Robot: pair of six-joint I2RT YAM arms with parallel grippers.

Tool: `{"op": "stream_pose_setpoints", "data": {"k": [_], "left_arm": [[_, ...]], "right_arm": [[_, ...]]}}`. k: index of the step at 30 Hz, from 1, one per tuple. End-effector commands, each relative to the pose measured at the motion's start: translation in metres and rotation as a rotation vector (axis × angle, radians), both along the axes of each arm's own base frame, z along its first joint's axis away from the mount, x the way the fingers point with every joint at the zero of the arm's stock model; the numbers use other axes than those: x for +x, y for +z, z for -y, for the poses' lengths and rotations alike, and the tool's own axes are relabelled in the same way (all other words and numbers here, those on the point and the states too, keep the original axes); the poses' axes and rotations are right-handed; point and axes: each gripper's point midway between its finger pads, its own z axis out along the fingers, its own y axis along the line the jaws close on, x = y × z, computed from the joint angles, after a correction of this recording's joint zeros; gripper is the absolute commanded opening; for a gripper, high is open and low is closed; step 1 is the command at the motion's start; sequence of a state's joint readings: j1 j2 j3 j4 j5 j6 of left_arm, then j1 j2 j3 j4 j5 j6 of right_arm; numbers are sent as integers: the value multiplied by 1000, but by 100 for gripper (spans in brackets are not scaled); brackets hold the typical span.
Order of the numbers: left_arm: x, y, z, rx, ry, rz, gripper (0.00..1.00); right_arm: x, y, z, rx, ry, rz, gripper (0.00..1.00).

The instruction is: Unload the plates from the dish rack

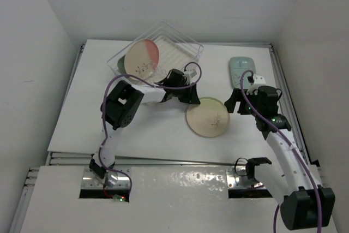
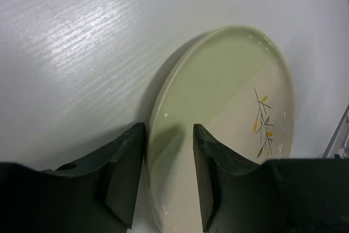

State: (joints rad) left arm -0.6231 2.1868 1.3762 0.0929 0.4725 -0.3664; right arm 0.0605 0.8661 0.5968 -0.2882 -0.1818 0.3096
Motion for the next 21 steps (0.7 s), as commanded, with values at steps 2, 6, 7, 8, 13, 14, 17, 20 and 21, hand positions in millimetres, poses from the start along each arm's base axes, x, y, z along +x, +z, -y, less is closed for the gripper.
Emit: {"op": "stream_pose_setpoints", "data": {"k": [2,6,7,8,13,14,17,20,21], "left_arm": [[2,-30,-17,136,43,-6,43],[3,-25,-17,166,34,2,52],[8,-20,-14,167,35,20,53],[9,-18,-14,170,31,31,55],[20,7,-6,181,-4,96,55],[22,14,-4,185,-19,120,55],[31,45,1,180,-24,154,55],[43,97,14,129,-60,247,55],[46,111,16,119,-66,273,55]], "right_arm": [[1,10,7,-41,-12,40,82],[0,10,7,-44,-2,42,83],[-1,10,7,-45,-2,39,83],[-1,11,7,-43,-3,40,83],[2,17,4,-37,9,51,83],[3,17,4,-36,11,47,83],[6,25,2,-26,15,50,83],[13,35,-1,-6,17,65,84],[16,42,-3,5,23,78,85]]}}
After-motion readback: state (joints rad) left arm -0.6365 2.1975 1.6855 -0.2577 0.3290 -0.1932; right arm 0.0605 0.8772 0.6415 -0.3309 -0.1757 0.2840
